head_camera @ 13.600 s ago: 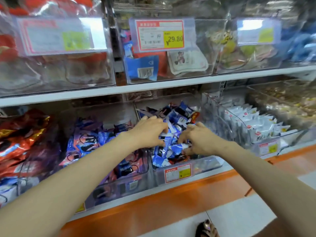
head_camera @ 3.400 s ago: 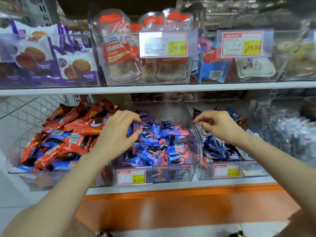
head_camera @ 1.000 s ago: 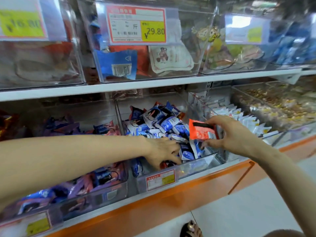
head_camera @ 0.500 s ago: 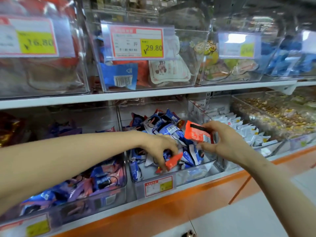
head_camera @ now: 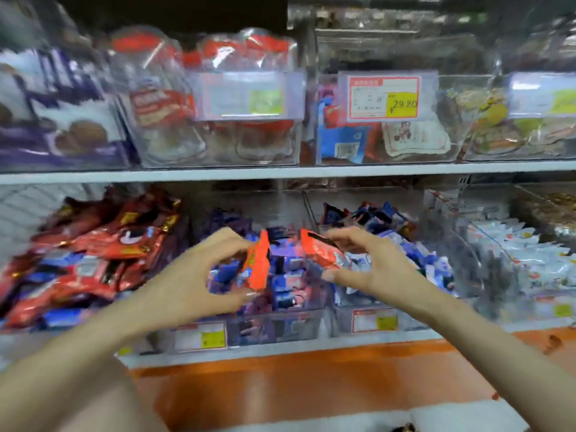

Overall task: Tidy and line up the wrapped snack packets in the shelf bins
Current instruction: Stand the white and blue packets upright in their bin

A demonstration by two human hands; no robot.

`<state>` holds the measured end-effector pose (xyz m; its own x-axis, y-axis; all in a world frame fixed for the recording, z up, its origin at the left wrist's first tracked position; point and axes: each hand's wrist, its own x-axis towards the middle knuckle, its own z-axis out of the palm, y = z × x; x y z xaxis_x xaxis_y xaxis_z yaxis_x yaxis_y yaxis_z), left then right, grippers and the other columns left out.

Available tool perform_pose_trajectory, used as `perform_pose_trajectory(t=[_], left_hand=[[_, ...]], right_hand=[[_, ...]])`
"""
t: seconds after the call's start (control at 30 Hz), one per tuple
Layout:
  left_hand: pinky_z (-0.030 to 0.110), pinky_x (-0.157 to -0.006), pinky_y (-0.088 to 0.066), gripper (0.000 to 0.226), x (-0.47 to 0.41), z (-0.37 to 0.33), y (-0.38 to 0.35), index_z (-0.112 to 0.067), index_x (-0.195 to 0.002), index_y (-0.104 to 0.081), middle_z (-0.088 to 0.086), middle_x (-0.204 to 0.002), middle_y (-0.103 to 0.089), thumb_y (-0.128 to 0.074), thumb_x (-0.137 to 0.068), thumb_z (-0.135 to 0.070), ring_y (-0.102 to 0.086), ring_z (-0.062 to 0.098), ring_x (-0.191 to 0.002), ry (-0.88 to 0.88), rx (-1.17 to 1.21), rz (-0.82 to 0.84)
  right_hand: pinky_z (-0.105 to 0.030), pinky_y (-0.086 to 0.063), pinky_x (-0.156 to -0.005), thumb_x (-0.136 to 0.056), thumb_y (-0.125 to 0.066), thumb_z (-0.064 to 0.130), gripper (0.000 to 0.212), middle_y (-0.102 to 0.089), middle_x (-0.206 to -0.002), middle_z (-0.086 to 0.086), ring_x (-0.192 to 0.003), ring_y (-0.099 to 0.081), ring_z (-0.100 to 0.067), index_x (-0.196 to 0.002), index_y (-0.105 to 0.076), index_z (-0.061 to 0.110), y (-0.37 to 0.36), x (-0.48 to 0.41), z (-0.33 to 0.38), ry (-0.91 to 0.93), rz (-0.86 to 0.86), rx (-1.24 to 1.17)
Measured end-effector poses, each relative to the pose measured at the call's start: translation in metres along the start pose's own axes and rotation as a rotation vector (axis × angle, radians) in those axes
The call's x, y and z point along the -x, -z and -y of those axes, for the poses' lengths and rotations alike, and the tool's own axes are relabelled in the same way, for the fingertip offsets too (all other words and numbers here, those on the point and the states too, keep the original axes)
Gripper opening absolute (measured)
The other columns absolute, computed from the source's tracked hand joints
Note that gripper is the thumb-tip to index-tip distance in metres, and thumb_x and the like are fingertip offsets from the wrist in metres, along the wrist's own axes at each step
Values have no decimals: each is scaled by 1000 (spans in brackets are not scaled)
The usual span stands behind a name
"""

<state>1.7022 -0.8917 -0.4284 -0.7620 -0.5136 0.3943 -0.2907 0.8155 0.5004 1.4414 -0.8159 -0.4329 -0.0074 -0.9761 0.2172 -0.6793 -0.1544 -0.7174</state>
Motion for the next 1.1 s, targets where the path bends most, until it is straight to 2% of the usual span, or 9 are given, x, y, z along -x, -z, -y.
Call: perform_pose_trajectory(t=[0.07,0.2,0.3,0.37,0.5,0.63,0.77,0.93,1.1], left_hand=[[5,-80,-38,45,37,4,21,-41,-107,-55,-17,-101,-57,-65,-64,-49,-55,-6,-93,131,45,-180],[9,-81,-45,57,93,31,63,-32,-97,-48,-24,-93,-62,-69,-48,-51,-58,-7,-84,368,131,-574],[23,-81,-46,51,113,59,90,-38,-90,-42,-17,-90,-57,-74,-51,-51,-58,6,-83,495,-1,-743],[33,-81,-44,48,114,80,103,-35,-91,-42,-11,-89,-56,-82,-66,-33,-58,19,-85,538,-137,-788],[36,-79,-39,28,106,130,119,-18,-98,-53,7,-99,-57,-73,-79,-21,-55,26,-93,565,-417,-722],[24,-71,-30,26,112,155,108,-11,-102,-63,6,-101,-55,-69,-83,-28,-53,20,-93,621,-388,-480],[13,-79,-27,25,117,152,102,-8,-107,-65,10,-110,-51,-67,-85,-21,-50,19,-103,571,-393,-535],[18,-87,-27,25,113,137,99,-10,-108,-62,9,-113,-51,-66,-86,-19,-46,22,-112,543,-430,-590],[16,-86,-30,29,65,78,65,-13,-105,-60,-2,-109,-53,-56,-82,-30,-46,10,-106,299,-319,-482]], right_hand=[[-2,-38,-78,-73,-77,33,52,-54,-104,19,-94,-50,15,-116,-48,33,-32,-9,23,50,50,-48],[-35,-46,-84,-72,-77,39,46,-57,-96,9,-93,-55,-13,-106,-48,33,-97,-47,61,202,13,1],[-38,-43,-84,-74,-75,42,48,-62,-102,0,-98,-50,-18,-112,-52,24,-143,-90,86,283,-53,47],[-38,-43,-84,-76,-72,43,49,-64,-107,-5,-102,-53,-24,-116,-53,22,-166,-121,102,299,-90,79],[-31,-40,-87,-84,-66,39,47,-63,-121,-6,-113,-55,-27,-125,-55,19,-193,-168,124,317,-104,89],[-28,-40,-87,-87,-63,40,33,-64,-118,-3,-112,-56,-22,-113,-66,20,-208,-181,121,381,21,168],[-33,-43,-96,-89,-58,45,34,-61,-126,1,-118,-53,-21,-116,-66,24,-206,-176,110,397,-35,176],[-35,-45,-88,-90,-58,42,34,-62,-117,-1,-105,-57,-21,-118,-64,24,-178,-155,98,430,-23,215],[-40,-43,-91,-85,-56,44,35,-61,-110,3,-104,-55,-19,-115,-64,26,-118,-109,63,458,15,314]])
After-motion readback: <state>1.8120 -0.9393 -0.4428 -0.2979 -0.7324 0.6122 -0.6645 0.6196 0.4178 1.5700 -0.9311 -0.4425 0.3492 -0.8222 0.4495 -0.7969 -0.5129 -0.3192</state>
